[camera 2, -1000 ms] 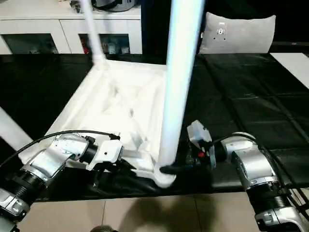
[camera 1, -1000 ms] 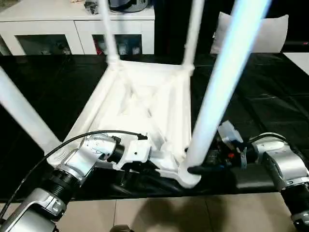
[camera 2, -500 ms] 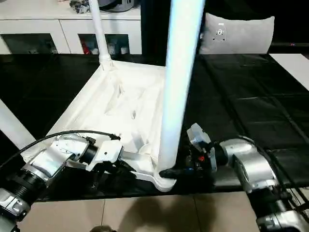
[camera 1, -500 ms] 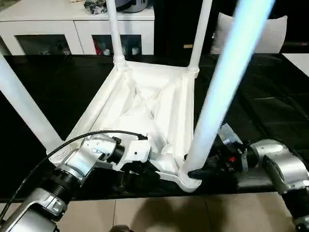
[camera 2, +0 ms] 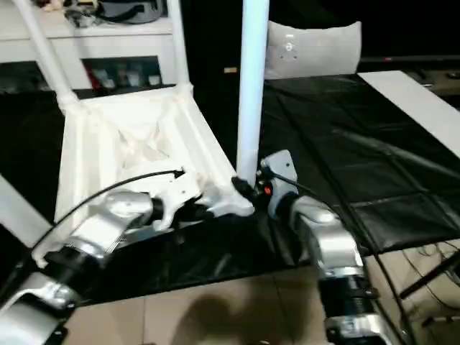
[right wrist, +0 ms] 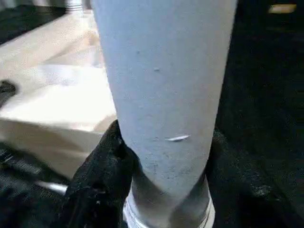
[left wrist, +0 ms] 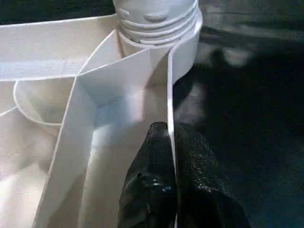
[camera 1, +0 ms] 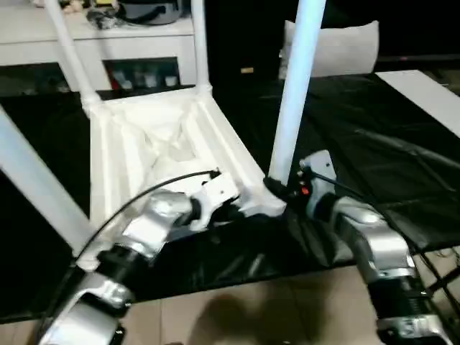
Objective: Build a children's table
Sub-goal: Rotate leg to tighten
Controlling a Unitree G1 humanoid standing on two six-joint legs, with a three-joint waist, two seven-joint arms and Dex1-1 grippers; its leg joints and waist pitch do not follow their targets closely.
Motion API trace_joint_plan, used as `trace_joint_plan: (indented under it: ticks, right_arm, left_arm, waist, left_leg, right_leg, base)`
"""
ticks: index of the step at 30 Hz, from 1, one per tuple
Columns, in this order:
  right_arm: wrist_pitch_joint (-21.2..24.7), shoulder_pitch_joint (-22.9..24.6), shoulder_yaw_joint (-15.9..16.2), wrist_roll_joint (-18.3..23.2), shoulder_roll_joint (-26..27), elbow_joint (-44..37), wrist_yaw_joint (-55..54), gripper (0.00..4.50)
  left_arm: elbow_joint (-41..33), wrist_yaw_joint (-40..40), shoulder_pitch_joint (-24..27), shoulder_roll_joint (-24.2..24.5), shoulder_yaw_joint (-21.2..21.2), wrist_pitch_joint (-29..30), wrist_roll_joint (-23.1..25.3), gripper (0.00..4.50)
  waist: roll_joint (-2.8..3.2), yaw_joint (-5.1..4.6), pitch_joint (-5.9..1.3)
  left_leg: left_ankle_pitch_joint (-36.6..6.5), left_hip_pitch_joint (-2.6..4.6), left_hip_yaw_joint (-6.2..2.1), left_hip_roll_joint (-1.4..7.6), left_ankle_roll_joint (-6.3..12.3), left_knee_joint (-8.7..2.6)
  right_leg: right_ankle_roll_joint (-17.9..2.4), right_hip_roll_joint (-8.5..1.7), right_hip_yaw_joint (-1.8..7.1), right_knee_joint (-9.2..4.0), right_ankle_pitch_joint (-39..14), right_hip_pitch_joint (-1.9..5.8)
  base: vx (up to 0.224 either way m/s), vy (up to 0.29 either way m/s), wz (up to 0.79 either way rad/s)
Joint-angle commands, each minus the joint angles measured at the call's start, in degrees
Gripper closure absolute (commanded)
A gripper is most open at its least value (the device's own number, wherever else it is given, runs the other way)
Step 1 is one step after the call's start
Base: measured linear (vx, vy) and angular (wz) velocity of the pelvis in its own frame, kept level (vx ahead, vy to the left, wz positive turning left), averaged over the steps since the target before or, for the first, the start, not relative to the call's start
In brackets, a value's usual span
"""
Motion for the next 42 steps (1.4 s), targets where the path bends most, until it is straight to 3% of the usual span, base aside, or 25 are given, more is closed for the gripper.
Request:
trace_joint_plan:
  ticks: [1,2,5,10,13,17,21,23,26,34,37,42]
  right_arm:
    - [0.17,0.51,2.48,-1.22,3.81,2.65,-4.36,2.17]
    - [0.09,0.71,2.04,-0.7,4.65,2.29,-4.5,1.98]
    - [1.01,1.33,0.95,1.36,5.35,0.35,-3.59,1.76]
    - [-1.2,2.83,0.79,3.97,1.35,-0.96,4.2,1.37]
    - [-3.54,2.98,-0.26,5.02,-2.45,-0.56,9.46,1.05]
    - [-6.35,2.92,-0.15,6.07,-10.28,-0.46,20.16,0.65]
    - [-6.82,2.91,1.33,7.7,-16.47,-0.64,31.02,0.65]
    - [-7.18,2.87,2.53,8.65,-19.19,-0.67,37.03,0.65]
    - [-8.17,1.99,4.37,8.96,-21.69,0.5,43.28,0.81]
    - [-6.84,-0.66,7.67,10.82,-23.84,3.21,53.61,1.42]
    - [-6.9,-1.43,8.77,10.78,-23.75,4.06,55.99,1.72]
    - [-5.86,-2.24,9.96,11.51,-23.47,4.25,58.56,2.17]
  left_arm:
    - [-0.24,5.16,-1.18,-5.61,0.64,-1.16,-1.49,4.5]
    - [-0.38,5.78,-1.09,-6.26,0.5,-0.9,-1.08,4.5]
    - [-0.9,5.56,-0.94,-6.7,-0.13,-1.15,-0.5,4.5]
    - [-1.52,2.31,-0.23,-4.64,-1.33,-5.33,0.06,4.5]
    - [-1.58,-0.7,0.48,-3.1,-1.3,-8.11,-0.23,4.5]
    - [-1.78,-6.55,1.31,0.61,-2.55,-11.92,0.02,4.5]
    - [-1.58,-11.48,1.58,3.56,-3.59,-14.41,0.09,4.5]
    - [-1.52,-14.52,1.73,5.01,-4.26,-16.24,0.06,4.5]
    - [-2.5,-20.22,2.4,7.3,-5.46,-18.05,-0.81,4.5]
    - [-4.17,-28.29,3.18,11.84,-8.36,-21.4,-0.73,4.5]
    - [-4.52,-30.25,3.12,12.56,-8.54,-22.08,-0.97,4.5]
    - [-5.12,-31.92,2.95,13.21,-8.44,-22.36,-1.35,4.5]
  waist:
    - [-0.79,0.21,-2.77]
    - [-0.5,0.12,-2.69]
    - [-0.66,0.38,-2.84]
    - [-0.73,0.94,-3.04]
    - [-0.58,1.66,-3.27]
    - [-0.61,1.91,-3.3]
    - [-0.39,2.09,-3.28]
    - [-0.54,2.24,-3.27]
    - [-0.67,2.69,-3.25]
    - [-0.53,3.77,-3.38]
    - [-0.79,4.11,-3.32]
    - [-0.74,4.56,-3.33]
  left_leg:
    - [-14.52,-0.17,-0.18,1.34,1.59,-4.72]
    - [-14.38,-0.22,-0.13,1.41,1.55,-4.81]
    - [-13.22,-0.2,-0.03,1.48,2.53,-4.81]
    - [-11.32,-0.27,0.28,1.59,4.19,-4.55]
    - [-8.0,-0.64,0.42,1.54,4.82,-4.35]
    - [-7.61,-0.81,0.53,1.6,5.68,-4.27]
    - [-8.41,-0.64,0.55,1.88,6.13,-4.25]
    - [-8.52,-0.68,0.65,1.99,6.69,-4.12]
    - [-9.01,-0.58,0.77,2.16,6.8,-4.15]
    - [-8.71,-0.34,0.84,2.53,6.14,-4.16]
    - [-8.85,-0.32,0.9,2.51,5.7,-4.21]
    - [-8.7,-0.15,0.91,2.59,5.28,-4.24]
  right_leg:
    - [-4.09,-3.18,2.34,-5.5,-27.36,2.52]
    - [-4.77,-3.23,2.58,-5.31,-25.91,2.42]
    - [-5.74,-3.21,3.03,-4.99,-22.97,2.61]
    - [-7.05,-3.32,3.46,-4.63,-19.75,2.79]
    - [-7.7,-3.34,3.49,-4.18,-16.84,3.05]
    - [-8.33,-3.24,3.36,-4.02,-16.07,3.24]
    - [-9.31,-3.29,3.39,-3.96,-15.69,3.08]
    - [-10.24,-3.28,3.34,-3.77,-14.41,3.13]
    - [-9.94,-3.47,3.27,-3.95,-16.76,3.03]
    - [-11.36,-3.46,3.38,-3.39,-14.72,2.81]
    - [-11.21,-3.54,3.42,-3.42,-15.33,2.83]
    - [-11.27,-3.55,3.51,-3.29,-15.07,2.73]
  base:
    - [0.0,0.0,0.0]
    - [0.0,0.0,0.0]
    - [0.0,0.0,0.0]
    - [0.0,0.0,0.0]
    - [0.0,0.0,0.0]
    - [0.0,0.0,0.0]
    - [0.0,0.0,0.0]
    - [0.0,0.0,0.0]
    - [0.0,0.0,0.0]
    - [0.0,0.0,0.0]
    - [0.0,0.0,0.0]
    - [0.0,0.0,0.0]
